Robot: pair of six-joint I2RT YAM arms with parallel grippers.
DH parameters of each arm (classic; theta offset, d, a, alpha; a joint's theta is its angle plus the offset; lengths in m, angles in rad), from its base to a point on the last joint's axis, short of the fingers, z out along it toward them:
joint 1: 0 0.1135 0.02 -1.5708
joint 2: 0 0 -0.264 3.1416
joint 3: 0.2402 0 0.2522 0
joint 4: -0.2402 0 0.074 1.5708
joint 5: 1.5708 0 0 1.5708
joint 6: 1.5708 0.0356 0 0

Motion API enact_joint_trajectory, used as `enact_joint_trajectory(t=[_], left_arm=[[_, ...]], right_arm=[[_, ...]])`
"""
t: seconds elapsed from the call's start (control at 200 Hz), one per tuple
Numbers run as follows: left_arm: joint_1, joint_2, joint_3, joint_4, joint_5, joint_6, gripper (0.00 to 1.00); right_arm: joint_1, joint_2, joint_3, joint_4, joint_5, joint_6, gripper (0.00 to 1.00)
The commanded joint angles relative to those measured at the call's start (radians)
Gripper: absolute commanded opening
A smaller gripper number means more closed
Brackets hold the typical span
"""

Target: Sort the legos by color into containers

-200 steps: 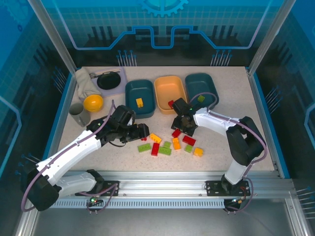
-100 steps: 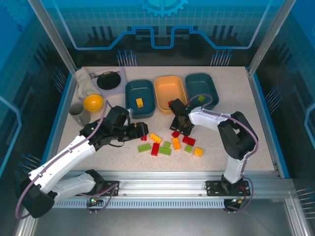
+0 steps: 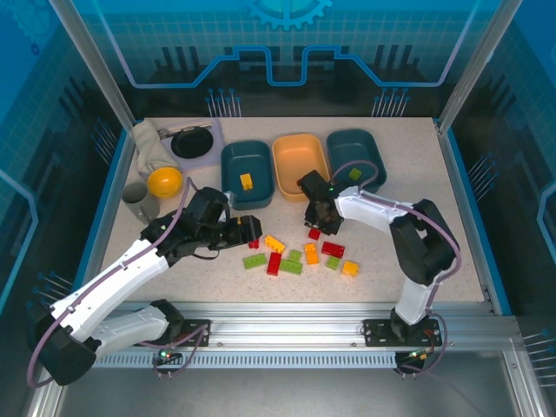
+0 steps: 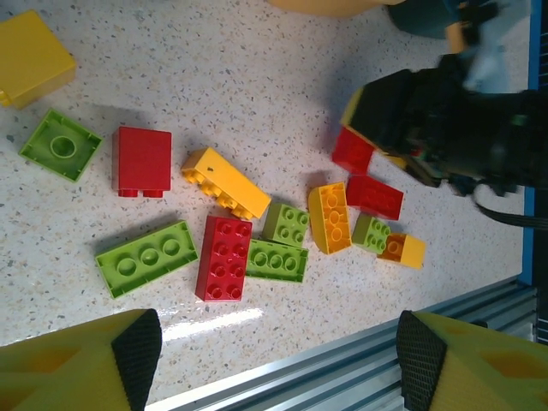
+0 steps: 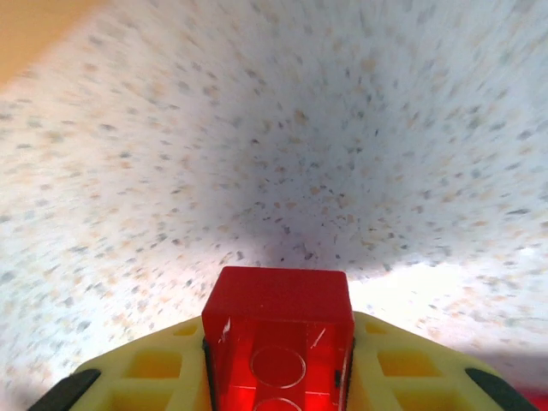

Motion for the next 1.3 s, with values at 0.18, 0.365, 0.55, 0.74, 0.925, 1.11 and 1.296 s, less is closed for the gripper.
enact_joint_trajectory(t=[0.18, 0.365, 0.55, 0.74, 0.925, 1.11, 1.296], left_arm=[[0.097, 0.108, 0.159, 0.037, 0.029, -0.007, 0.79], [0.151, 0.238, 0.307, 0.038, 0.052, 0.034, 0.8], [0.17, 0.313, 0.377, 0.049, 0.056, 0.034, 0.8], [0.173, 0.337, 0.38, 0.047, 0.052, 0.029, 0.8], [0.173, 0.332, 0.366, 0.043, 0.054, 0.016, 0.8], [0.173, 0.32, 0.345, 0.04, 0.054, 0.008, 0.8], [0.173, 0.313, 0.345, -0.003, 0.034, 0.01, 0.8]], right_arm=[[-0.071, -0.077, 0.189, 0.113, -0.07, -0.423, 0.25], [-0.121, 0.142, 0.452, 0.052, -0.215, -0.591, 0.25], [-0.142, 0.359, 0.696, -0.043, -0.28, -0.611, 0.25], [-0.146, 0.51, 0.834, -0.121, -0.271, -0.584, 0.27], [-0.158, 0.597, 0.9, -0.164, -0.268, -0.541, 0.3], [-0.163, 0.634, 0.951, -0.195, -0.273, -0.534, 0.36], [-0.161, 0.618, 0.98, -0.203, -0.277, -0.529, 0.48]])
